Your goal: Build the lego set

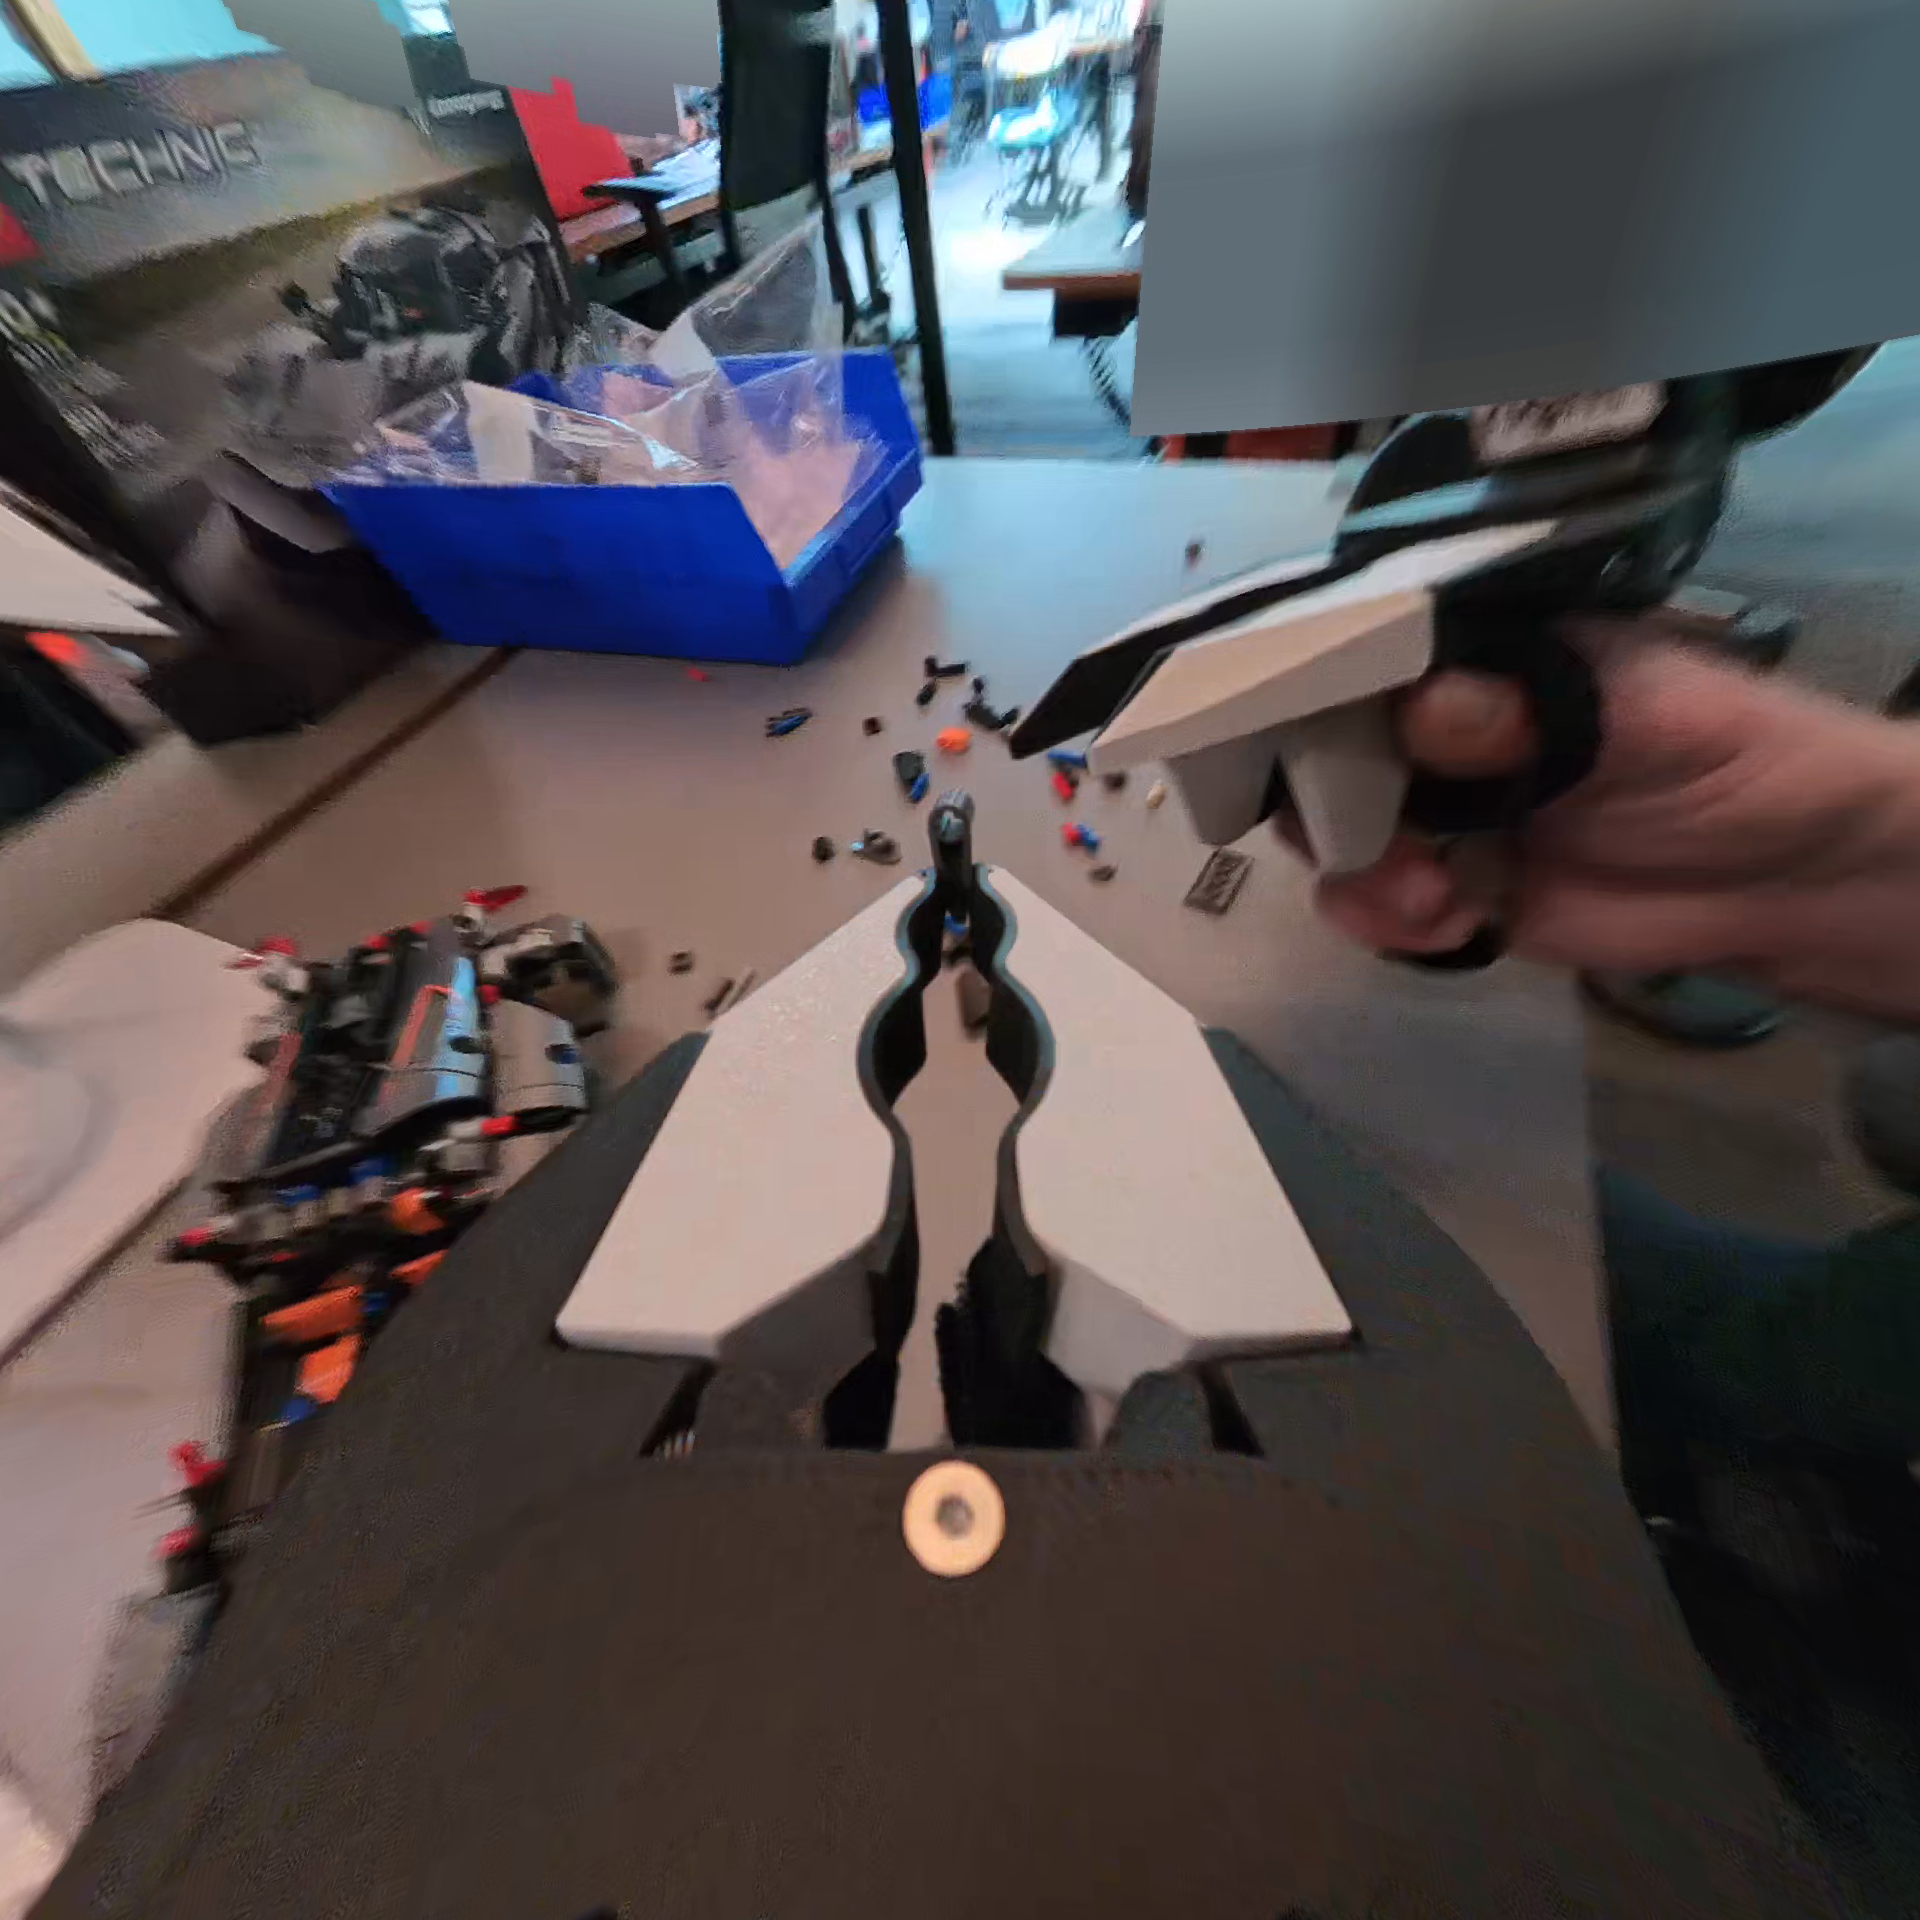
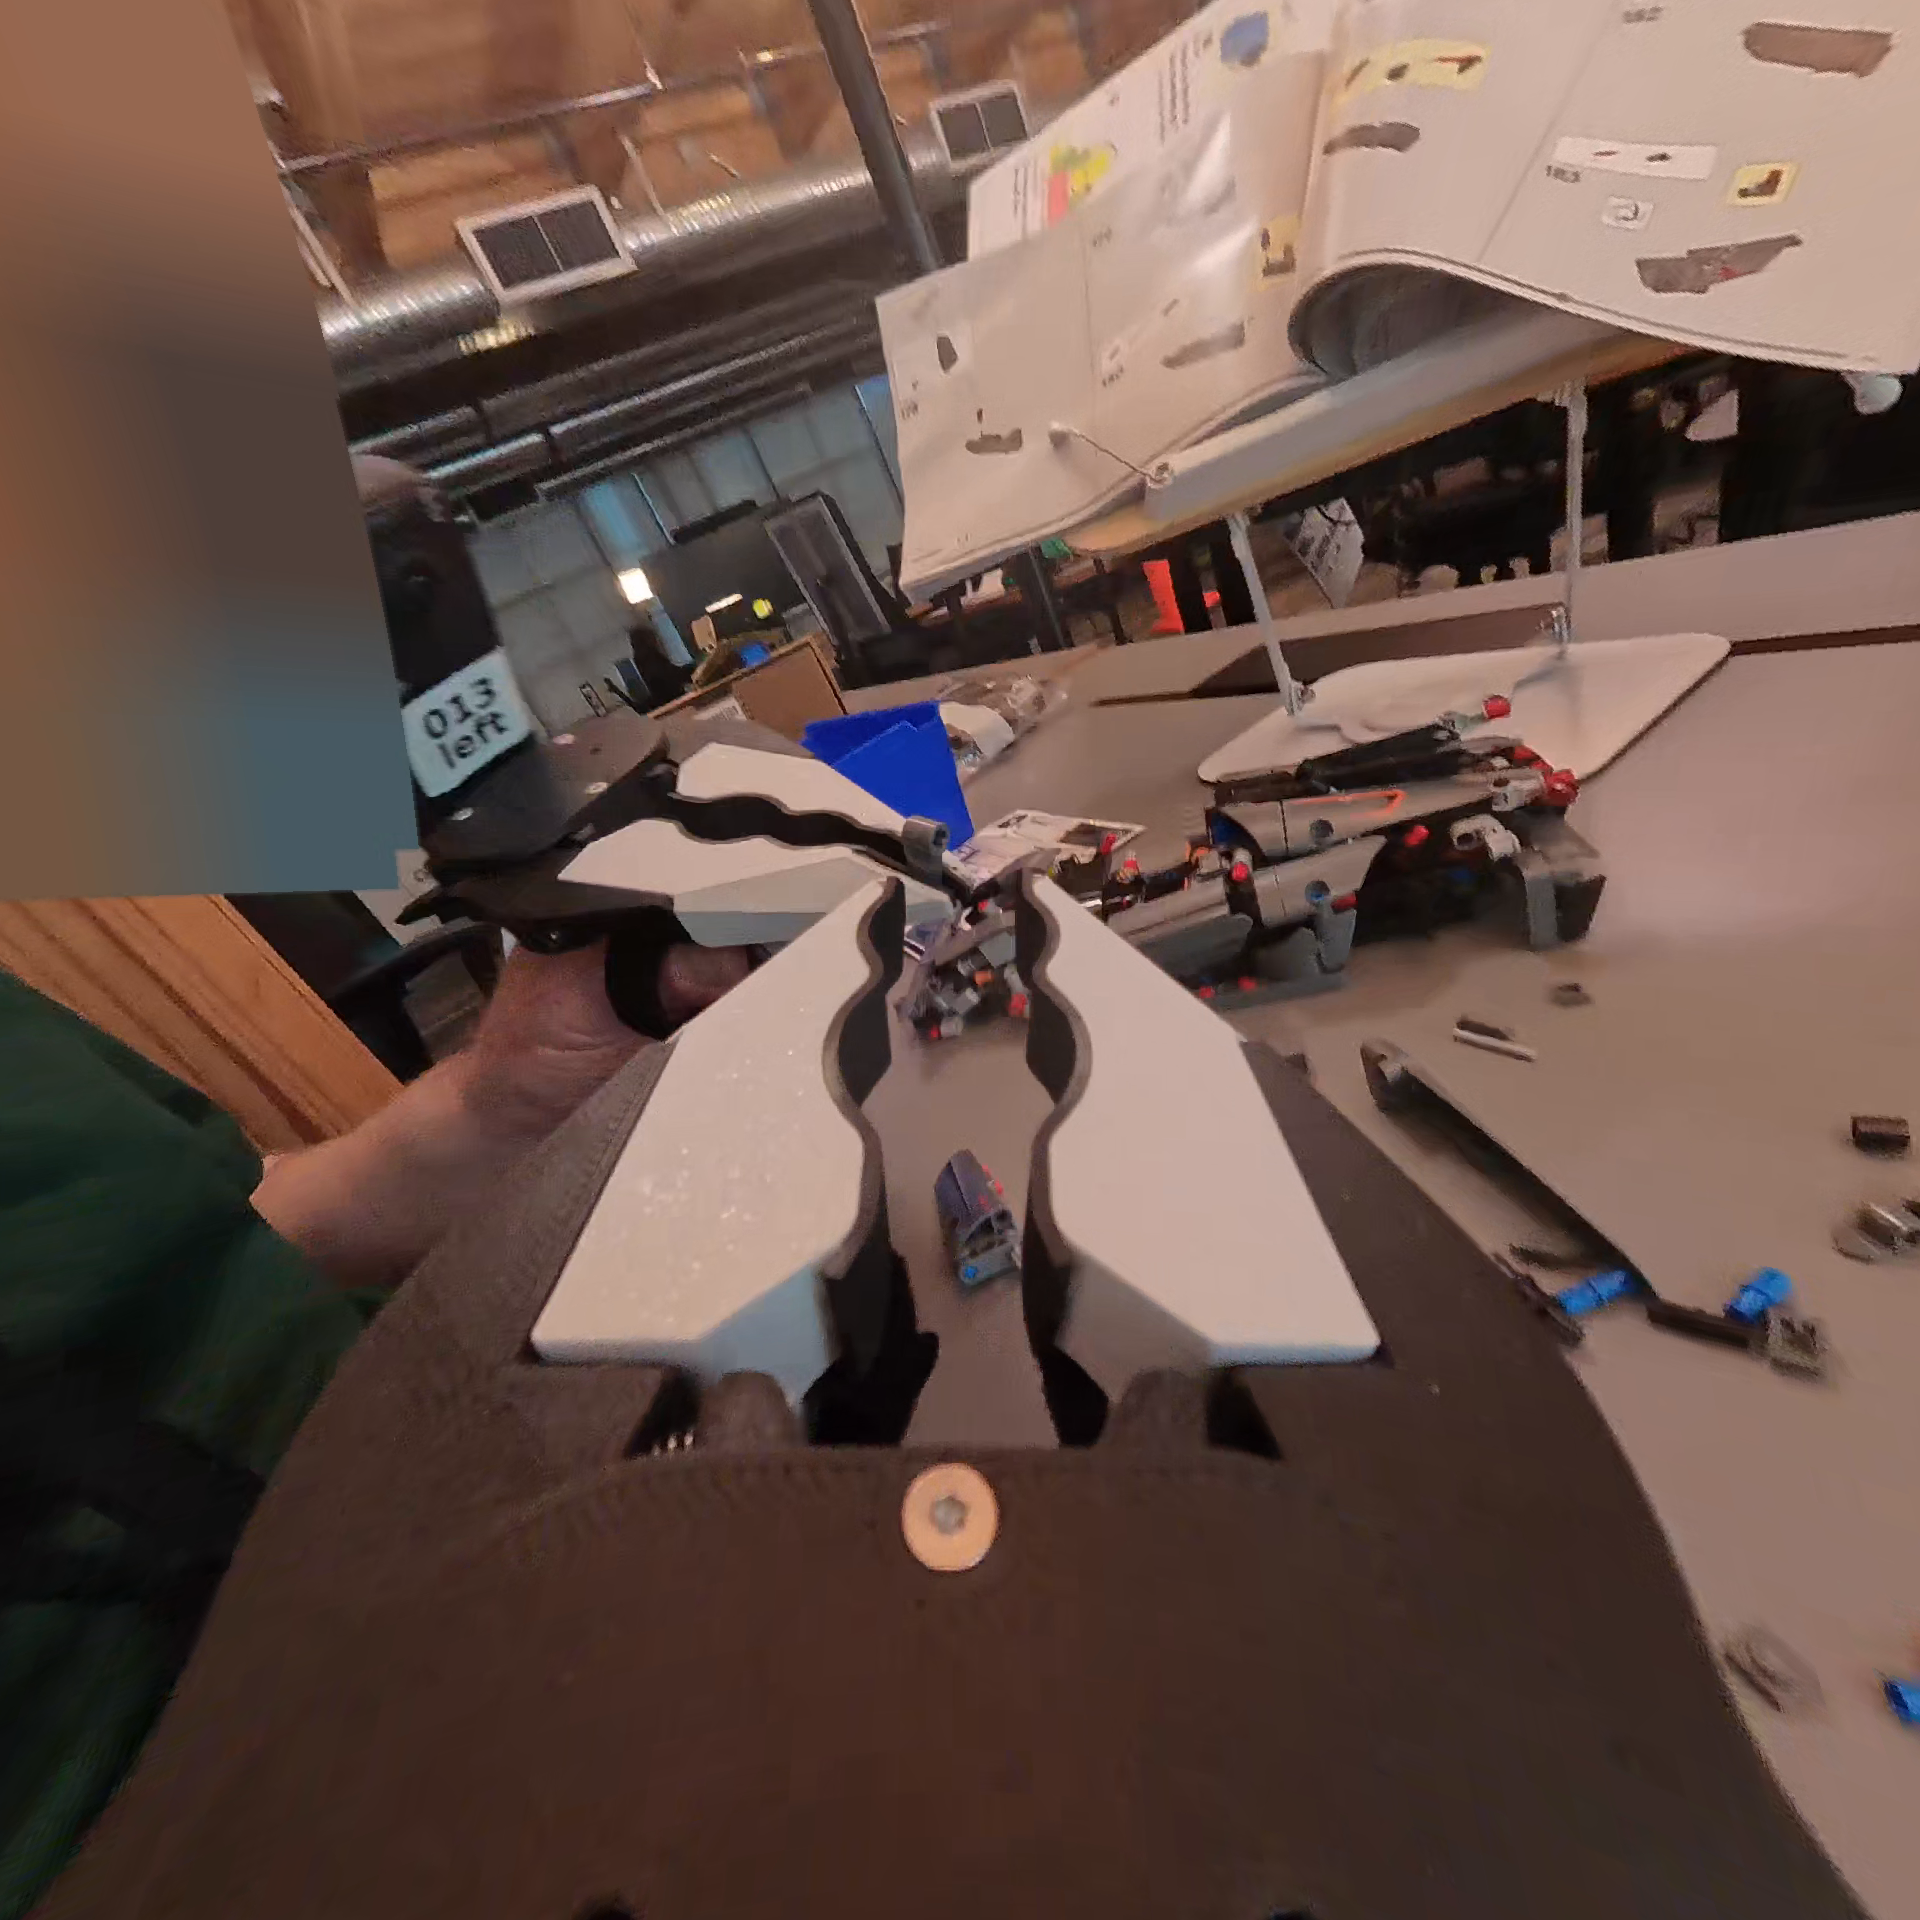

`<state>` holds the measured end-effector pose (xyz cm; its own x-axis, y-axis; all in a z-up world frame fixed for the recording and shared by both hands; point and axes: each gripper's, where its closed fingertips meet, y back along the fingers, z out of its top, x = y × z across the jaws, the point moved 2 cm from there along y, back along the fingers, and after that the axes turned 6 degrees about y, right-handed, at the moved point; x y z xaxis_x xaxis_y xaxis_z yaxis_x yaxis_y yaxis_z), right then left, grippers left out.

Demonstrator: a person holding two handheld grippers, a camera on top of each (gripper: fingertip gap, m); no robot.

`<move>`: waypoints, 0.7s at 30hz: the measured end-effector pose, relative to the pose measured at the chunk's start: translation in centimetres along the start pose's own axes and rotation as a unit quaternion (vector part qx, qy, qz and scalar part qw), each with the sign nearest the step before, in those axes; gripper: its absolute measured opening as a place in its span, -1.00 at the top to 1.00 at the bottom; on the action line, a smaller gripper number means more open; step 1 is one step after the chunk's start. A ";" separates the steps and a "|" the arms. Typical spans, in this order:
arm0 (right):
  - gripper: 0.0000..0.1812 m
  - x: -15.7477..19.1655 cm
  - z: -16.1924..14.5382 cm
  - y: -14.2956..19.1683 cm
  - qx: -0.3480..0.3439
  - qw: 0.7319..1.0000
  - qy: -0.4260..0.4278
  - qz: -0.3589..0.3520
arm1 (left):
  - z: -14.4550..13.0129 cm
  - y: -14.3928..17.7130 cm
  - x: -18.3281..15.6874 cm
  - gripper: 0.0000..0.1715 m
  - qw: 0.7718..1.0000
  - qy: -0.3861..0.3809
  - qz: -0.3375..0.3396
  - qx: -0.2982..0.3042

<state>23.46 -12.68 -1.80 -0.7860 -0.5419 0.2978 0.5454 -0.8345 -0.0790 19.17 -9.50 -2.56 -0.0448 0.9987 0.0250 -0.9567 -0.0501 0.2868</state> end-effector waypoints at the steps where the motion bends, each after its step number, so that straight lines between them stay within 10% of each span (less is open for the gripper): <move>1: 0.80 0.0 -0.2 0.1 0.012 1.000 -0.006 -0.007 | -0.1 -0.2 -0.1 0.97 0.999 -0.040 0.020 0.013; 11: 0.80 0.2 -1.5 -0.7 0.066 0.997 -0.032 -0.019 | -1.2 -1.4 -0.7 0.98 0.968 -0.212 0.110 0.080; 21: 0.94 0.2 -1.5 -0.1 0.051 0.998 -0.043 0.008 | -1.0 -1.5 -1.9 0.96 0.969 -0.223 0.083 0.068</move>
<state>22.81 -12.82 -3.18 -0.7509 -0.5416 0.3780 0.5887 -0.8082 0.0115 20.39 -11.30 -3.96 -0.0370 0.8742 0.4842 -0.8988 -0.2409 0.3661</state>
